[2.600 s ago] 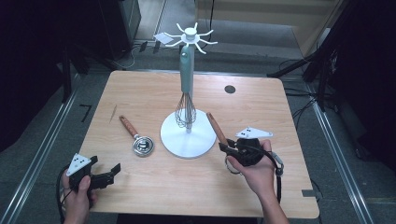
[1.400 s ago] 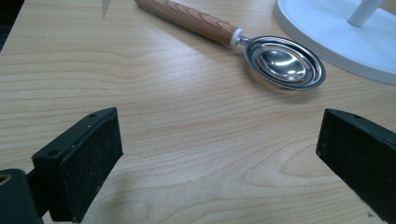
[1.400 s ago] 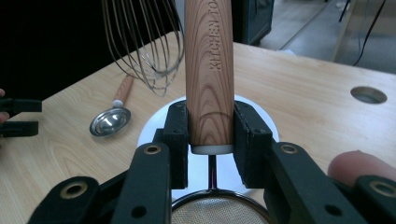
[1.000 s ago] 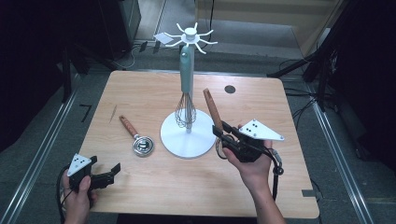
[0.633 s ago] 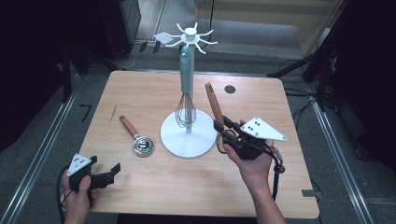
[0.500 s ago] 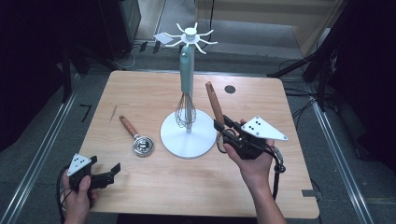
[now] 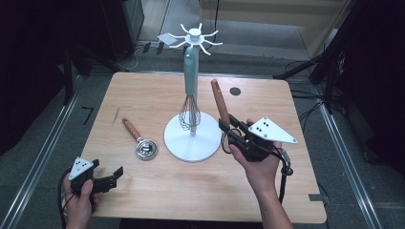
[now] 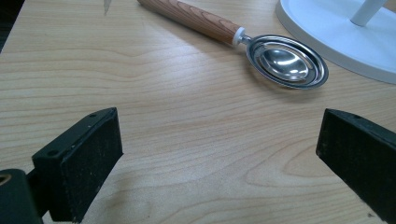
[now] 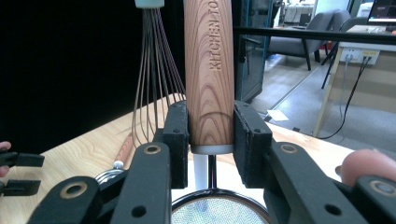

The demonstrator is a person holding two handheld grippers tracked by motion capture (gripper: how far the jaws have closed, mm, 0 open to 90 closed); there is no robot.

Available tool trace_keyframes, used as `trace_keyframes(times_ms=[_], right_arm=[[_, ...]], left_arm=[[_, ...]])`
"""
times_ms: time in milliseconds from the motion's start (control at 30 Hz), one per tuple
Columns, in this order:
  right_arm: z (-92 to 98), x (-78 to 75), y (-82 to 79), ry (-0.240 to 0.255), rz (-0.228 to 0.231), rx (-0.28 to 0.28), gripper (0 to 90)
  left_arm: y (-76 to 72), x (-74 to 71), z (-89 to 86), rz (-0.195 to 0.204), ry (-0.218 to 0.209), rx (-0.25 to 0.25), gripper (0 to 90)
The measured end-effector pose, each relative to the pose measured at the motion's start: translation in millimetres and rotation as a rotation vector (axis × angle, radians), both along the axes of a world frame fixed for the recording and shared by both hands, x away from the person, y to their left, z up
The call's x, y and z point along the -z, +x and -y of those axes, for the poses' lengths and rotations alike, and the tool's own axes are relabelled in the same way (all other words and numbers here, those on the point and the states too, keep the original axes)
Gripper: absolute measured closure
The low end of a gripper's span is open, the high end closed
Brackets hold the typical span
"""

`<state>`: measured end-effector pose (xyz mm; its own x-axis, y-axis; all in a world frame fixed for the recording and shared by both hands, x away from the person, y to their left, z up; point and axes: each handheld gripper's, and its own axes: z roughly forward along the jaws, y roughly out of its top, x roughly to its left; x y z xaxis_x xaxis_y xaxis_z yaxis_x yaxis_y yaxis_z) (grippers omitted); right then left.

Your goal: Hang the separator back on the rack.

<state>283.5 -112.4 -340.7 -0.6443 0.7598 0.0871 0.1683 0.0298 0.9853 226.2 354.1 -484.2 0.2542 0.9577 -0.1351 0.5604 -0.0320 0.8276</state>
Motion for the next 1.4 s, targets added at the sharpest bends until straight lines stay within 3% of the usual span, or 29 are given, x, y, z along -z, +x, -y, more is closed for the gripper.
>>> trace_keyframes(times_ms=[867, 1167, 1400], right_arm=[[-9.1, -28.6, -2.2, 0.037, 0.089, 0.0, 70.8], [-12.4, -34.4, -2.9, 0.028, 0.098, -0.01, 70.8], [-13.3, -40.1, -4.7, 0.052, 0.114, 0.001, 70.8]], left_arm=[[0.1, 0.1, -0.2, 0.0, 0.002, 0.003, 0.6], [0.1, 0.1, -0.2, -0.001, 0.001, 0.0, 0.6], [0.1, 0.0, -0.5, -0.003, 0.002, 0.001, 0.6]])
